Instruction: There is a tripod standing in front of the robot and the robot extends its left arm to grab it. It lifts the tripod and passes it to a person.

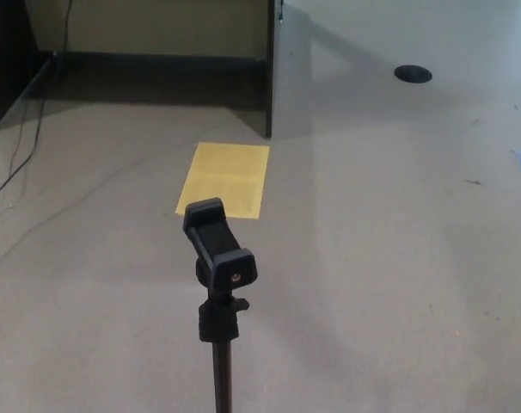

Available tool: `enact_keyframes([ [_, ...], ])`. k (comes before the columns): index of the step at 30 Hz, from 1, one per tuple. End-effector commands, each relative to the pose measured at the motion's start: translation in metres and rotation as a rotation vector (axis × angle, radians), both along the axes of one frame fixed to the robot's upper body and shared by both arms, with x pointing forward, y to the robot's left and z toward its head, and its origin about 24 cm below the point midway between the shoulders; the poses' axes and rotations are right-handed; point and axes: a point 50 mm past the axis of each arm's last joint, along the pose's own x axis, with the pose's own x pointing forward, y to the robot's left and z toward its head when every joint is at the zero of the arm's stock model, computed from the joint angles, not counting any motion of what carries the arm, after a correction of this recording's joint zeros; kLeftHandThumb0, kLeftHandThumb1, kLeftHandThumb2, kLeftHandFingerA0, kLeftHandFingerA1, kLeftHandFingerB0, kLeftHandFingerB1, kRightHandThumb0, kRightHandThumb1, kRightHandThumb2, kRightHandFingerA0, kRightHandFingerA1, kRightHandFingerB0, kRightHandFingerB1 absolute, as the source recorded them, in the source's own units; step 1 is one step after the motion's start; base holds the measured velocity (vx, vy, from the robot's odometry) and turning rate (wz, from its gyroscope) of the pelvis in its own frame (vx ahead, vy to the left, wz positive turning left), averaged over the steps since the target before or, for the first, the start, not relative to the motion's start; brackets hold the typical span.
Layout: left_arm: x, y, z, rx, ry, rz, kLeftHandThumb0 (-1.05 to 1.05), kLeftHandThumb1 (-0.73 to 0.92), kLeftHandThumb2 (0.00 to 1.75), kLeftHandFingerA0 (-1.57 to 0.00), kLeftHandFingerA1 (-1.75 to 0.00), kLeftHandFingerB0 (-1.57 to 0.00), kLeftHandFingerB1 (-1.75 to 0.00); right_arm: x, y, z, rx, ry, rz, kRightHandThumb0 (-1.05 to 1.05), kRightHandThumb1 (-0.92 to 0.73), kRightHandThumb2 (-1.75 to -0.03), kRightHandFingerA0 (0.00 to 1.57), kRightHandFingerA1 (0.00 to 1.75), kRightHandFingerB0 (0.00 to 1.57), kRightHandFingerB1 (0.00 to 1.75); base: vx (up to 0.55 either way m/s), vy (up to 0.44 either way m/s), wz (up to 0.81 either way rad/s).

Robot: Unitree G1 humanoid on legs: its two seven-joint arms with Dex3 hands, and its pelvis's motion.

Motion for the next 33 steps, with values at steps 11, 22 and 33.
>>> enact_keyframes([
  [11,0.069,-0.061,0.078,-0.334,-0.464,-0.295,-0.28,0.25,0.83,-0.02,-0.48,0.0,-0.47,0.0,-0.001,0.001,0.013,-0.025,0.009,-0.39,-0.69,-0.61,0.63,0.41,0.42,0.34,0.0,0.0,0.0],
  [22,0.114,-0.117,0.129,-0.398,-0.579,-0.497,-0.31,0.24,0.83,-0.03,-0.49,0.0,-0.48,0.005,-0.001,0.004,0.004,-0.04,0.028,-0.41,-0.7,-0.61,0.69,0.43,0.45,0.36,0.0,0.0,0.0],
  [33,0.131,-0.156,0.131,-0.544,-0.555,-0.54,-0.31,0.2,0.81,-0.03,-0.48,0.0,-0.48,0.003,0.0,0.003,-0.014,-0.036,0.049,-0.49,-0.58,-0.87,0.64,0.58,0.41,0.49,0.0,0.0,0.0],
])
